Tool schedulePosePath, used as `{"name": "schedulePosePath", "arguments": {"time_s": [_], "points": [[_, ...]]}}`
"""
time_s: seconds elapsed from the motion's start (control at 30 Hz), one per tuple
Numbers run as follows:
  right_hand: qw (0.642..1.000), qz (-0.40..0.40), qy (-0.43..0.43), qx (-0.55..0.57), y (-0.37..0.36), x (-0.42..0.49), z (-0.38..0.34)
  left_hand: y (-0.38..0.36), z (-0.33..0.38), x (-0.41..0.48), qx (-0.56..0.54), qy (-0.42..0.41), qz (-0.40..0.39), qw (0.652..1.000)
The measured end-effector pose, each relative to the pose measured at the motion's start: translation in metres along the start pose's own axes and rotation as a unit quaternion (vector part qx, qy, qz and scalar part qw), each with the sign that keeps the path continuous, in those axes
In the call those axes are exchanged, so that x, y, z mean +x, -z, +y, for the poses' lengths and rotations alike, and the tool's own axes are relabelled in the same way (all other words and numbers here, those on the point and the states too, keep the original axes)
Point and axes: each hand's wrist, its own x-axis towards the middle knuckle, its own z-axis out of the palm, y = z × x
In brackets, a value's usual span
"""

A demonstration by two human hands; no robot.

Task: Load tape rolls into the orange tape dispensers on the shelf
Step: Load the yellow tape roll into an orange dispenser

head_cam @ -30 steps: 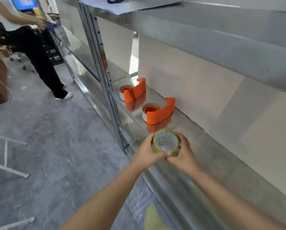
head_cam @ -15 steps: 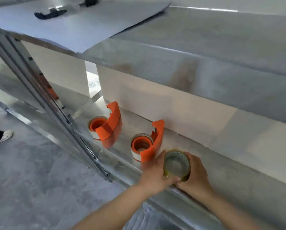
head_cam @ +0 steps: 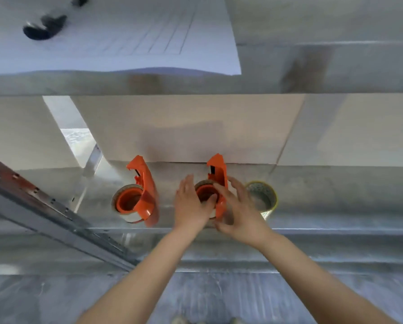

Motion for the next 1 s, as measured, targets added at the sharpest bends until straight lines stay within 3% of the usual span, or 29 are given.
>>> {"name": "schedulePosePath", "arguments": {"time_s": [0.07,0.2,0.3,0.4,0.5,0.53,0.57,0.63,0.73,0.8,0.9,1.0], "points": [[1.0,0.004,-0.014,-0.022,-0.007,0.005,-0.004,0.001,-0.006,0.004,-0.026,0.07,-0.042,0.996],[0.998,0.039,-0.042,-0.013,-0.014,0.013,-0.004,0.003,-0.003,0.001,-0.083,0.082,-0.096,0.989],[0.997,0.058,-0.044,0.031,-0.015,0.011,-0.001,0.013,-0.001,-0.003,-0.214,0.114,-0.09,0.966],[0.994,0.076,-0.027,0.073,-0.011,0.002,-0.001,0.027,0.001,-0.01,-0.403,0.208,-0.106,0.885],[0.985,0.116,-0.009,0.128,-0.007,-0.002,-0.009,0.04,0.005,-0.012,-0.588,0.315,-0.151,0.729],[0.982,0.127,-0.008,0.138,-0.006,-0.002,-0.013,0.043,0.006,-0.013,-0.625,0.332,-0.173,0.685],[0.982,0.129,-0.006,0.139,-0.004,-0.002,-0.018,0.044,0.006,-0.013,-0.644,0.334,-0.183,0.663],[0.988,0.115,0.013,0.098,0.001,-0.003,-0.026,0.042,0.009,-0.012,-0.654,0.328,-0.167,0.661],[0.994,0.089,0.053,0.026,0.009,-0.002,-0.036,0.041,0.015,-0.013,-0.645,0.29,-0.108,0.699],[0.986,0.088,0.057,0.133,0.019,-0.001,-0.044,0.042,0.017,-0.012,-0.654,0.261,-0.088,0.704],[0.944,0.107,-0.019,0.312,0.043,0.005,-0.043,0.046,0.019,-0.004,-0.666,0.25,-0.086,0.698],[0.863,0.139,-0.118,0.471,0.064,0.011,-0.031,0.053,0.026,-0.002,-0.656,0.223,-0.117,0.712]]}}
